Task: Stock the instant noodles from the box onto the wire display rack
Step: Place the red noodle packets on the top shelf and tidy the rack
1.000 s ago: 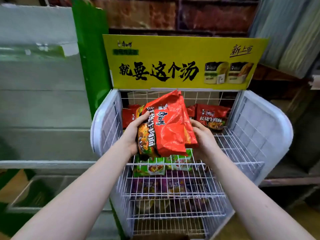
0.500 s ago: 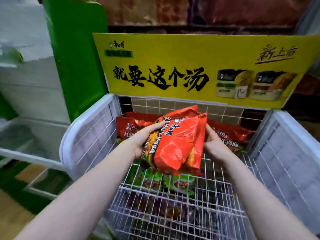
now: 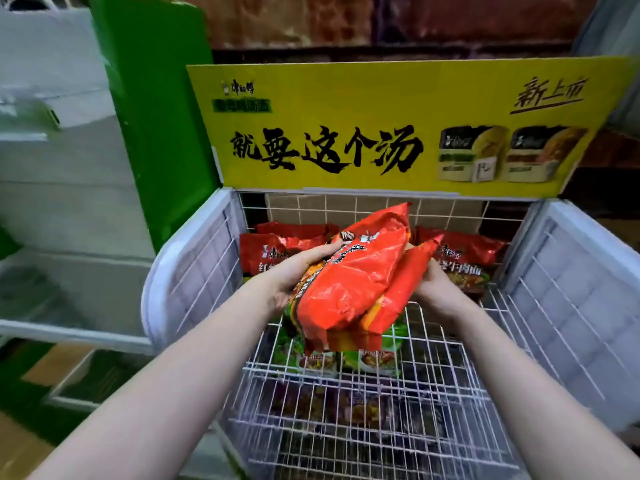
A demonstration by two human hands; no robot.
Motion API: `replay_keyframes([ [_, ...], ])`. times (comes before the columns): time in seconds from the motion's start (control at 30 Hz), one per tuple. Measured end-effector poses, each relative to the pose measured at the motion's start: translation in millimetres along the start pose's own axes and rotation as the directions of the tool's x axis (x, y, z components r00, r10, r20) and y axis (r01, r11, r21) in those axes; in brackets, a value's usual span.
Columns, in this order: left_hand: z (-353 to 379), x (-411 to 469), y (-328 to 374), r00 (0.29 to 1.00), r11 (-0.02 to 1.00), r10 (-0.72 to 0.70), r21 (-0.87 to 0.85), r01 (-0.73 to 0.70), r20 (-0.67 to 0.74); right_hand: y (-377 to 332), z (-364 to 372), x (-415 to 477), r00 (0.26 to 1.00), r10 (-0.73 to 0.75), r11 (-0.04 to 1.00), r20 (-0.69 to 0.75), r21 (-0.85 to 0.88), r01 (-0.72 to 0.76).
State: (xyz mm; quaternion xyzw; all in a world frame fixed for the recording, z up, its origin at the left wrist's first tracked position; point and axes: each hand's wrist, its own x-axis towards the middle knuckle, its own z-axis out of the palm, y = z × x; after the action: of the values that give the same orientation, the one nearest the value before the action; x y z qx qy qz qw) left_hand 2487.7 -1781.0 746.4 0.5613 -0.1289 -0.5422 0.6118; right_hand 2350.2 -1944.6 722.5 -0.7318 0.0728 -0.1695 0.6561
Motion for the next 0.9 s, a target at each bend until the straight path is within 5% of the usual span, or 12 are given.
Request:
replay_keyframes([
  [0.33,-23,-9,-5,0.997,0.989,0.072,-0.132,-0.071,0.001,5,21,1,0.998,0.008,0.995,-0.066,-0.101,-0.014],
  [0.53,-33,-1,-4,0.979,0.944,0.162,-0.27,-0.19,-0.125,10,20,8,0.991,0.019,0.996,-0.133,-0.088,-0.031],
  [0.67,-39,7,-1,0.943,0.856,0.243,-0.407,-0.32,-0.229,19,11,15,0.965,0.054,0.997,-0.257,-0.03,-0.064],
  [0.9,-47,22,-5,0.846,0.642,0.231,-0.579,-0.503,-0.48,44,-13,30,0.81,0.105,0.988,-0.577,-0.035,-0.153],
])
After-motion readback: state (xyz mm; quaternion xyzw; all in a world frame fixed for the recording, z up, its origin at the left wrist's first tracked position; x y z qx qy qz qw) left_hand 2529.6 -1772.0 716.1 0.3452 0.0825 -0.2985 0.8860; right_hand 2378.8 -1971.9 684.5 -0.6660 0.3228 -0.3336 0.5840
